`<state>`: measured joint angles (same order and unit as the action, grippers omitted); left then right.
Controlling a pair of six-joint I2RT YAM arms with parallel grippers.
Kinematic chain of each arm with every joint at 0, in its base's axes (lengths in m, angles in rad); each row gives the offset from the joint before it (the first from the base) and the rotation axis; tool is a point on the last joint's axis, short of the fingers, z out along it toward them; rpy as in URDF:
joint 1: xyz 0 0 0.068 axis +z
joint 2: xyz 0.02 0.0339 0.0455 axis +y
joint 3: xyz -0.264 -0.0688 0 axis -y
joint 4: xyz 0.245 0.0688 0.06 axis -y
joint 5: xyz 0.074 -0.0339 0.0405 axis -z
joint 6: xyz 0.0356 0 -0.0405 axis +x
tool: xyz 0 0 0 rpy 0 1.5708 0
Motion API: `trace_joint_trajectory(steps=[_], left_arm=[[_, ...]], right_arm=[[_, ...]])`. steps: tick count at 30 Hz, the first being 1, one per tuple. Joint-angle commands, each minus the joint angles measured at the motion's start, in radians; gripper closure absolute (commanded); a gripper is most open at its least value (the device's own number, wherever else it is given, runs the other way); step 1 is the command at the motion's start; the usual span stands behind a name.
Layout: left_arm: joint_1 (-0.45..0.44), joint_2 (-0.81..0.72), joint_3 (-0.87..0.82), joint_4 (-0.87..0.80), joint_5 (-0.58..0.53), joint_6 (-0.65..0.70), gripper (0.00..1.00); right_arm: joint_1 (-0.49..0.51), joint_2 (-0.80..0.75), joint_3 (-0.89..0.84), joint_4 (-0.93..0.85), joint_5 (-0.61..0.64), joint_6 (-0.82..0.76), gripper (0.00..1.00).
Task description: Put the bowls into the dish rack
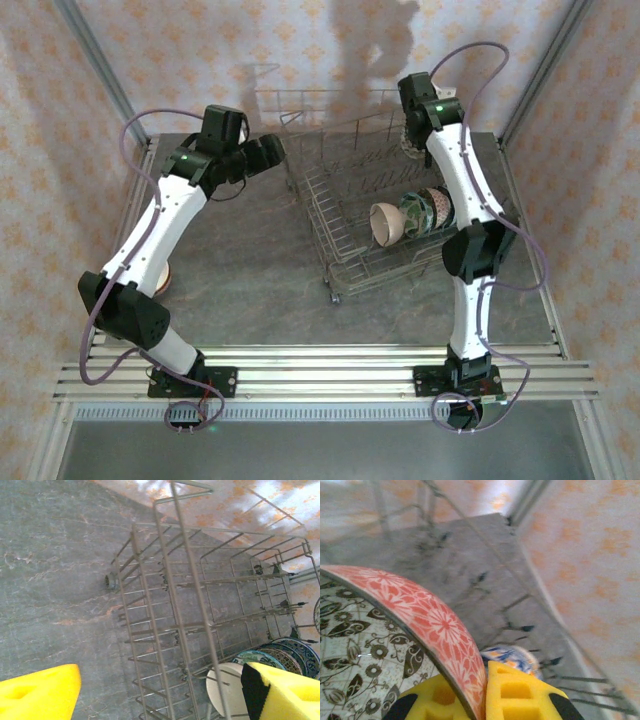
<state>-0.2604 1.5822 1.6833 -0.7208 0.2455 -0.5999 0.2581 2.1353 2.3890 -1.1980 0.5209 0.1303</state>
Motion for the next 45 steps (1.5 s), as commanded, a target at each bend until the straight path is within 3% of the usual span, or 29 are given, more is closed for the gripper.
trace_joint_trajectory(steps=[1, 12, 22, 45], left_arm=[[0.036, 0.032, -0.017, 0.066, 0.082, 0.028, 0.15], [0.153, 0.145, 0.053, 0.076, 0.199, 0.048, 0.15], [0.207, 0.191, 0.086, 0.054, 0.241, 0.089, 0.15], [0.220, 0.207, 0.093, 0.049, 0.243, 0.088, 0.16]], right_arm=[[0.000, 0.037, 0.024, -0.003, 0.223, -0.081, 1.00], [-0.028, 0.219, 0.160, 0.075, 0.446, -0.203, 1.00], [-0.039, 0.301, 0.188, 0.223, 0.531, -0.326, 1.00], [-0.003, 0.399, 0.173, 0.336, 0.543, -0.411, 1.00]])
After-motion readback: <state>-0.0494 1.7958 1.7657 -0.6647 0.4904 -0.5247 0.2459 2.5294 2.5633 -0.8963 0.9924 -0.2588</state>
